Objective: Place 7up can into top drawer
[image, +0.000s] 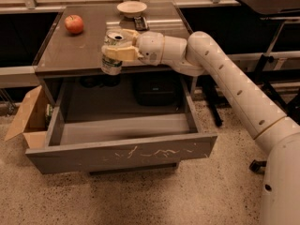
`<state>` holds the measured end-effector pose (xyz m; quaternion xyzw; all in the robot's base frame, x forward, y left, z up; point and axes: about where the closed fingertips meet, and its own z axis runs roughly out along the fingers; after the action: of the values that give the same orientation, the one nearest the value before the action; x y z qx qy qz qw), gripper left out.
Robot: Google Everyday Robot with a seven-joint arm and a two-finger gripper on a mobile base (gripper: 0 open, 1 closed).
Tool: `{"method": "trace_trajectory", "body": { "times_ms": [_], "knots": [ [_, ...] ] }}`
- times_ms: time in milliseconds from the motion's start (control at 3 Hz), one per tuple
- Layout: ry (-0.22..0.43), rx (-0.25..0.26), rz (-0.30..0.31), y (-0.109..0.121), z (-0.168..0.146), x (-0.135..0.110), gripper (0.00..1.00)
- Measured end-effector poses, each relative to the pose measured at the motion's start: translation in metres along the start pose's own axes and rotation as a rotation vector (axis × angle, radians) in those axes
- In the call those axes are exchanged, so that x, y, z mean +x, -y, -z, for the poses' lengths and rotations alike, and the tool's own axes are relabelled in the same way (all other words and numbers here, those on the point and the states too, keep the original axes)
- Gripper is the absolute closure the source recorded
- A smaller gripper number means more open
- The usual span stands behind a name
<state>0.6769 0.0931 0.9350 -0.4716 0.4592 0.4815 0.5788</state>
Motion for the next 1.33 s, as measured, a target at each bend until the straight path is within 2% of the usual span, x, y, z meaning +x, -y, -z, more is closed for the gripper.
{"method": "trace_trajectory", "body": {
  "times_ms": [333, 667, 1333],
  "knots": [
    [0.0, 0.0, 0.0, 0.0, 0.0, 0.0, 1.0],
    [-0.061, -0.033, -0.073, -0.009, -0.007, 0.036, 1.0],
    [-0.161, -0.078, -0.24, -0.04, 0.001, 0.148, 1.0]
  ]
}}
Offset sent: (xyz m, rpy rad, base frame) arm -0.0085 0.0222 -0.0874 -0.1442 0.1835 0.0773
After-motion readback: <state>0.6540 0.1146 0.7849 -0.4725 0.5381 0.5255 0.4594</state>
